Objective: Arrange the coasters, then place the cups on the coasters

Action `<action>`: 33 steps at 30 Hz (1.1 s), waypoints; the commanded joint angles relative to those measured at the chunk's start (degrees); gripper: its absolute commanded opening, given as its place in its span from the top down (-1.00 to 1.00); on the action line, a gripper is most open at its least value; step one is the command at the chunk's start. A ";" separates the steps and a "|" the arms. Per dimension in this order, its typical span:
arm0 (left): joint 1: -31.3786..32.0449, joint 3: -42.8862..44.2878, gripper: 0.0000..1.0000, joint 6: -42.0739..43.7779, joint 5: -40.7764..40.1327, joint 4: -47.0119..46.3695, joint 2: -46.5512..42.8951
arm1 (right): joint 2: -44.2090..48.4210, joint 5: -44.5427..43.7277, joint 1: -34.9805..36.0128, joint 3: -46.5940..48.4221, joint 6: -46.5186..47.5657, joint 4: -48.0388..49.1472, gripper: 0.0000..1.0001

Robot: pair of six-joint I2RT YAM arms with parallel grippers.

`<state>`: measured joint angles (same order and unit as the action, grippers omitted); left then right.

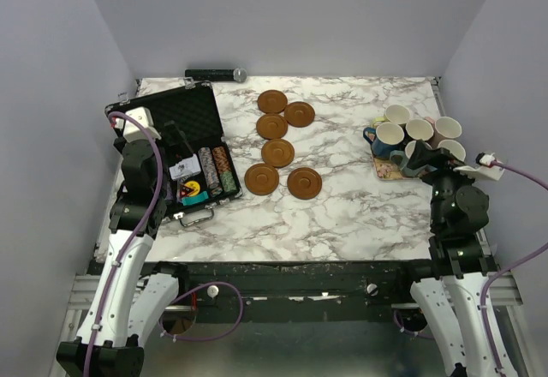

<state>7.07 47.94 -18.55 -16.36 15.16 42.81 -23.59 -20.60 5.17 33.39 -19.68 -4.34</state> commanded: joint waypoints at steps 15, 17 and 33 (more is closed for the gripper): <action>2.77 13.04 -0.97 -0.53 5.90 2.41 11.84 | -23.04 20.23 0.54 17.57 5.53 -6.90 -0.67; 4.26 15.59 -0.97 0.17 6.86 2.25 14.22 | -28.93 21.31 3.16 21.79 6.49 -9.45 -0.64; 5.23 10.33 -0.98 2.64 13.46 -0.57 17.66 | -80.00 23.24 18.30 56.15 12.03 -29.84 -0.63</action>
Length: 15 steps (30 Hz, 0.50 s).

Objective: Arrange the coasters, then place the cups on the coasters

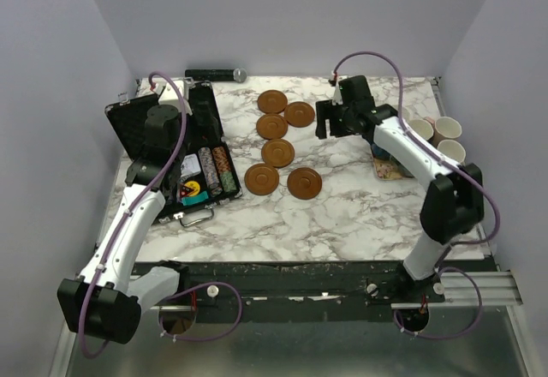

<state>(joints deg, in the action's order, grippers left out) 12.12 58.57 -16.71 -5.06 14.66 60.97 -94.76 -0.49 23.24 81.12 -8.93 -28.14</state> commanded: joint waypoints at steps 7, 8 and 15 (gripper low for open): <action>0.19 -0.03 -0.98 1.41 0.94 1.07 0.55 | -25.10 -3.46 0.22 24.67 1.72 -7.80 -0.62; 0.19 0.49 -0.98 1.59 0.41 1.60 1.08 | -27.38 -3.99 0.22 27.22 2.07 -8.42 -0.60; 0.27 0.76 -0.98 1.42 2.07 1.52 2.48 | -40.39 -5.84 0.22 43.31 2.51 -11.40 -0.59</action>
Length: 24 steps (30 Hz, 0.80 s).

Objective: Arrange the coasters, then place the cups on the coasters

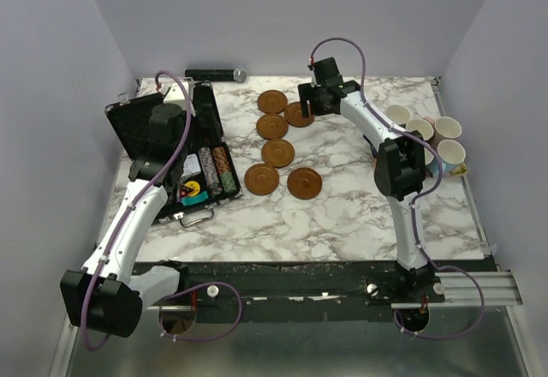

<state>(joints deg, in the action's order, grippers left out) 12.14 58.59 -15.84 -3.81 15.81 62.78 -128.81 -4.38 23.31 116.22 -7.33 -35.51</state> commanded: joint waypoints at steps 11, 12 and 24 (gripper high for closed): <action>1.13 0.65 -0.98 0.63 3.73 -0.96 2.16 | -11.55 0.78 0.07 12.79 -2.42 -0.88 -0.74; 1.30 0.74 -0.97 0.89 3.73 -0.87 2.43 | -11.46 1.21 0.07 13.06 -3.12 -0.88 -0.74; 12.02 11.87 -0.91 3.00 4.35 -8.88 21.65 | 9.26 2.97 0.07 -6.95 -8.39 9.05 -0.66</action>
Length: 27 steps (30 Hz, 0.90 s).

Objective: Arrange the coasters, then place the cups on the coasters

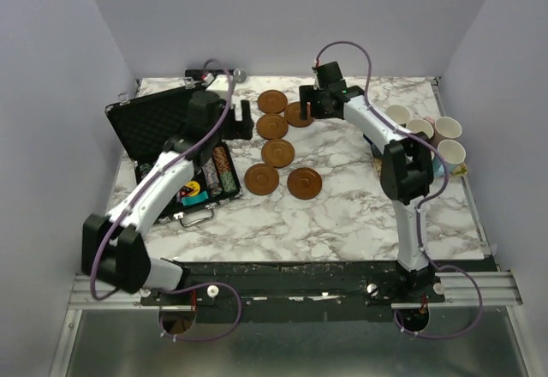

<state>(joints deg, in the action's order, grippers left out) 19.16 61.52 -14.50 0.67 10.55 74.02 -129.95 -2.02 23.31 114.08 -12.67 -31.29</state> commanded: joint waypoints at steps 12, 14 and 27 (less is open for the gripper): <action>6.15 50.08 -0.55 -0.61 4.16 9.31 49.09 | 35.01 0.00 0.07 -26.09 -6.84 7.82 -0.58; 6.33 54.57 -0.52 -1.23 5.04 10.72 53.49 | 38.88 0.09 0.07 -28.29 -7.11 8.08 -0.57; 6.42 65.66 -0.45 -4.92 2.85 10.64 68.89 | 49.18 -4.57 0.07 -32.96 -7.02 6.33 -0.57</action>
<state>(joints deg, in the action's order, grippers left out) 25.39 124.11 -17.19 3.44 20.82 139.52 -81.14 -3.64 23.31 82.26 -19.11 -23.62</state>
